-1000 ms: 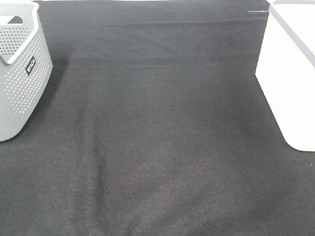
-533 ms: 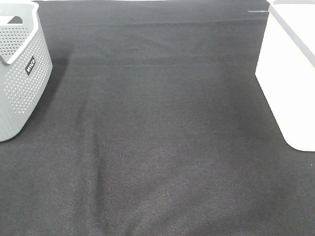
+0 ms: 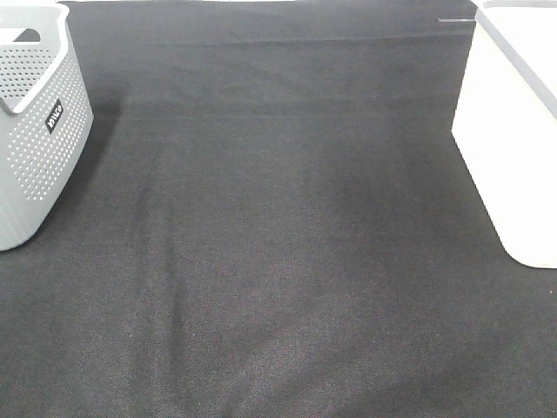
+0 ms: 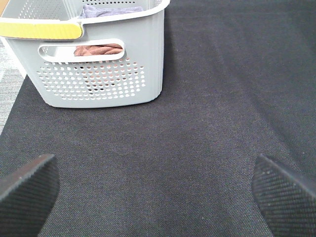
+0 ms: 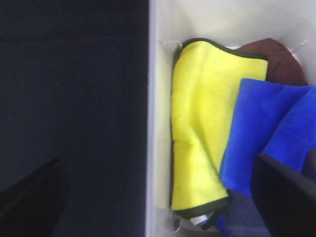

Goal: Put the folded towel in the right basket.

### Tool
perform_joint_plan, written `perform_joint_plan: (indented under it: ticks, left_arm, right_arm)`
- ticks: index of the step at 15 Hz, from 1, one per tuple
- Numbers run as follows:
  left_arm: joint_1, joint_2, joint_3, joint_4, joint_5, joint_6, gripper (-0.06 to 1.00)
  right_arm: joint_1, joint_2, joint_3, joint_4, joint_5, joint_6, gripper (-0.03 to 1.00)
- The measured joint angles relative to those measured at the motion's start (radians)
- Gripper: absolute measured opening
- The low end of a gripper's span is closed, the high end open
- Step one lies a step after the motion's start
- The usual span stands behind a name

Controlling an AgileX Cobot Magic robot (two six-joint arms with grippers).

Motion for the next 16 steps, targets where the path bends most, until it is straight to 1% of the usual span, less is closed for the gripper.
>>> perform_joint_plan:
  ticks: [1, 5, 12, 13, 14, 16]
  left_arm:
    - [0.0, 0.0, 0.0, 0.0, 0.0, 0.0, 0.99]
    - [0.0, 0.0, 0.0, 0.0, 0.0, 0.0, 0.99]
    - [0.0, 0.0, 0.0, 0.0, 0.0, 0.0, 0.99]
    - [0.0, 0.0, 0.0, 0.0, 0.0, 0.0, 0.99]
    - [0.0, 0.0, 0.0, 0.0, 0.0, 0.0, 0.99]
    - [0.0, 0.0, 0.0, 0.0, 0.0, 0.0, 0.99]
  right_arm:
    - [0.018, -0.058, 0.073, 0.003, -0.001, 0.009, 0.96]
    - [0.017, -0.272, 0.369, 0.0, -0.002, 0.016, 0.96]
    - [0.017, -0.798, 0.881, 0.015, -0.001, 0.023, 0.96]
    - [0.017, -0.874, 0.948, 0.018, 0.0, 0.023, 0.96]
    - [0.017, -0.874, 0.948, 0.018, 0.0, 0.023, 0.96]
    - [0.017, -1.064, 1.08, 0.016, 0.0, 0.023, 0.96]
